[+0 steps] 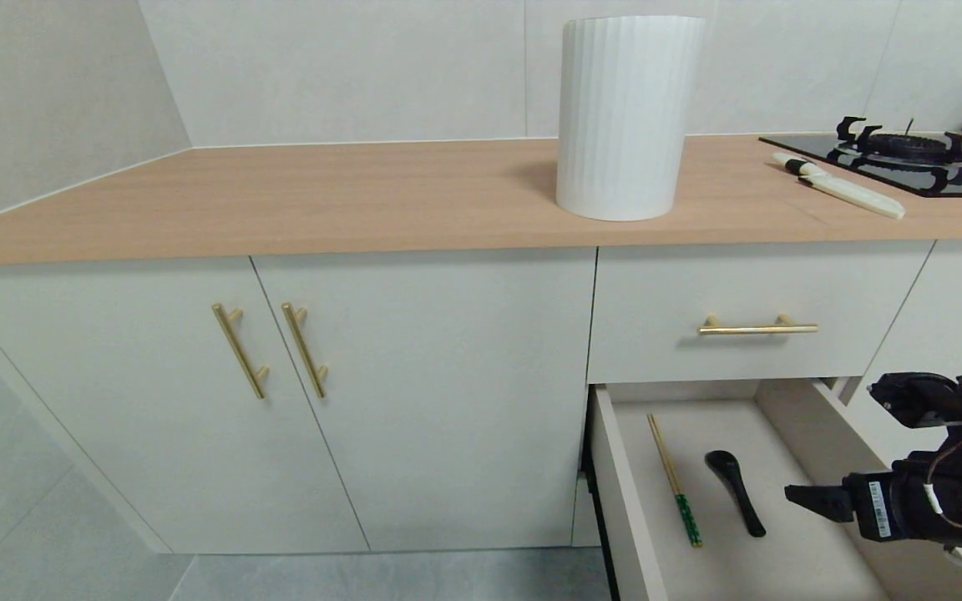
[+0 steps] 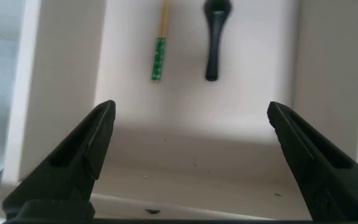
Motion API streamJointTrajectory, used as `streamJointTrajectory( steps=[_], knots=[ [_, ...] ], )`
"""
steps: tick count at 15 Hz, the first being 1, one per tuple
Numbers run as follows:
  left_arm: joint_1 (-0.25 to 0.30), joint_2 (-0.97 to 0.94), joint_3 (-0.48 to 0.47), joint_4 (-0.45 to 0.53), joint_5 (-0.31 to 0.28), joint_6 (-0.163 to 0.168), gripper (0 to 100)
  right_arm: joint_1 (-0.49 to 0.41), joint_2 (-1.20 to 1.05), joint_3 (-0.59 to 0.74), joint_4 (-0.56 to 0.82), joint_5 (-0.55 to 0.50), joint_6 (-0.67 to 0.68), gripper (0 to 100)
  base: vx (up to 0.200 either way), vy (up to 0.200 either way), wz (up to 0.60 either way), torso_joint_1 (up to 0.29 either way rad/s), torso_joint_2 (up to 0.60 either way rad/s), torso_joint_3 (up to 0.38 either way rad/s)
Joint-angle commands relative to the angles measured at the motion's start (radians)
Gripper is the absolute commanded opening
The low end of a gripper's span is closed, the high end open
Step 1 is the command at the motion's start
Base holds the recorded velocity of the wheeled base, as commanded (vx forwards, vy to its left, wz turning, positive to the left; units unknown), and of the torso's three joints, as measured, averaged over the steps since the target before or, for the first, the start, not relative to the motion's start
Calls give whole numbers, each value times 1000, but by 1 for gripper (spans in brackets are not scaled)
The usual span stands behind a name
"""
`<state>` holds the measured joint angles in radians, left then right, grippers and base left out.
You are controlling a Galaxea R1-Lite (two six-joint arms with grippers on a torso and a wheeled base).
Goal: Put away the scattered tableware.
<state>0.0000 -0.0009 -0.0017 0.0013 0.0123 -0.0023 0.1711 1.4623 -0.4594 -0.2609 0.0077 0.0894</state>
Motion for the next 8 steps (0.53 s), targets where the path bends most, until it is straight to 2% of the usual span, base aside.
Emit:
streamJointTrajectory(
  steps=[1, 7, 8],
  knots=[
    [0, 1, 0, 0, 1, -1, 100, 1, -8, 1, -1, 2, 0, 100, 0, 0, 0, 0, 0, 0],
    [0, 1, 0, 0, 0, -1, 100, 1, -23, 24, 6, 6, -10, 100, 0, 0, 0, 0, 0, 0],
    [0, 1, 0, 0, 1, -1, 100, 1, -33, 24, 11, 9, -10, 100, -200, 0, 0, 2, 2, -2]
  ],
)
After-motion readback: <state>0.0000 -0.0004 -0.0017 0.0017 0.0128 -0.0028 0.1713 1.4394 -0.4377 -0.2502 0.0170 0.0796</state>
